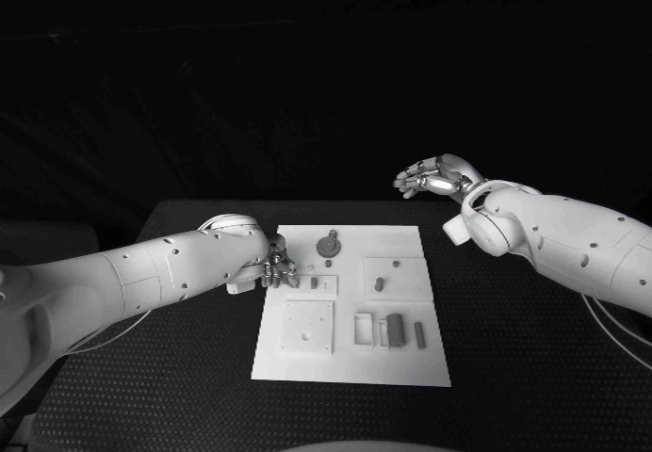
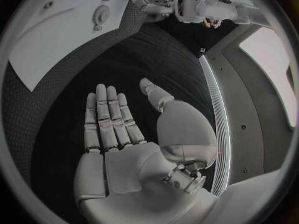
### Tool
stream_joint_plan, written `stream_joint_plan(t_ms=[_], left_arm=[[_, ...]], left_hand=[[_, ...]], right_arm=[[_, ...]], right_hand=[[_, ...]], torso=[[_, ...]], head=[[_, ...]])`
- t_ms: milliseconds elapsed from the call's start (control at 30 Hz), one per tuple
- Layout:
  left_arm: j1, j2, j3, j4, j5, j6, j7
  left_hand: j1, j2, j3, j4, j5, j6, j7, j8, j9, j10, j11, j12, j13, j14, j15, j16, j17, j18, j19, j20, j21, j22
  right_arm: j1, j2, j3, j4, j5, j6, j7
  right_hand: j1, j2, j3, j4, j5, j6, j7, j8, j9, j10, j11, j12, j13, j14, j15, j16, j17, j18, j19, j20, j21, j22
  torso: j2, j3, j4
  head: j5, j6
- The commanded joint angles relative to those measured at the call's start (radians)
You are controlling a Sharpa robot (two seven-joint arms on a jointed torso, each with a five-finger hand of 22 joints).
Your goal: Assemble the parts on the task board
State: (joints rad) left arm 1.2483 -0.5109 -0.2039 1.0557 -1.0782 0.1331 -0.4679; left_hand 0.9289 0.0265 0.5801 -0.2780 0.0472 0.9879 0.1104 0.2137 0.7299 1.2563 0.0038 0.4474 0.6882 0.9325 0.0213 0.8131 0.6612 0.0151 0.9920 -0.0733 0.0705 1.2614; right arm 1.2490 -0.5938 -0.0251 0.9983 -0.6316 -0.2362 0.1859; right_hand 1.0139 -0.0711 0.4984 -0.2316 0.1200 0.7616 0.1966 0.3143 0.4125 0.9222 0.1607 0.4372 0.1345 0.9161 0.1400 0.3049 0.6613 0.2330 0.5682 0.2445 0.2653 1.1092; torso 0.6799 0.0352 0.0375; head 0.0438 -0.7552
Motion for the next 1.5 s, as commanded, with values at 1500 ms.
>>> stream_joint_plan(t_ms=[1500], left_arm=[[0.004, -0.036, 0.003, 0.042, 0.225, -0.077, 0.005]], left_hand=[[0.044, 0.008, 0.068, -0.007, 0.085, 0.067, -0.034, 0.088, 0.062, 0.034, -0.033, 0.104, 0.023, 0.039, -0.02, 0.082, 0.0, -0.01, 0.058, -0.024, 0.021, 0.066]], right_arm=[[-0.001, -0.004, 0.0, 0.003, 0.0, 0.009, 0.007]], right_hand=[[0.005, -0.004, 0.001, 0.007, 0.002, -0.009, 0.018, 0.006, -0.002, 0.006, 0.0, -0.006, -0.002, -0.004, 0.003, -0.006, 0.002, -0.01, 0.003, 0.0, -0.008, 0.003]], torso=[[0.0, 0.0004, 0.0002]], head=[[-0.002, 0.001]])
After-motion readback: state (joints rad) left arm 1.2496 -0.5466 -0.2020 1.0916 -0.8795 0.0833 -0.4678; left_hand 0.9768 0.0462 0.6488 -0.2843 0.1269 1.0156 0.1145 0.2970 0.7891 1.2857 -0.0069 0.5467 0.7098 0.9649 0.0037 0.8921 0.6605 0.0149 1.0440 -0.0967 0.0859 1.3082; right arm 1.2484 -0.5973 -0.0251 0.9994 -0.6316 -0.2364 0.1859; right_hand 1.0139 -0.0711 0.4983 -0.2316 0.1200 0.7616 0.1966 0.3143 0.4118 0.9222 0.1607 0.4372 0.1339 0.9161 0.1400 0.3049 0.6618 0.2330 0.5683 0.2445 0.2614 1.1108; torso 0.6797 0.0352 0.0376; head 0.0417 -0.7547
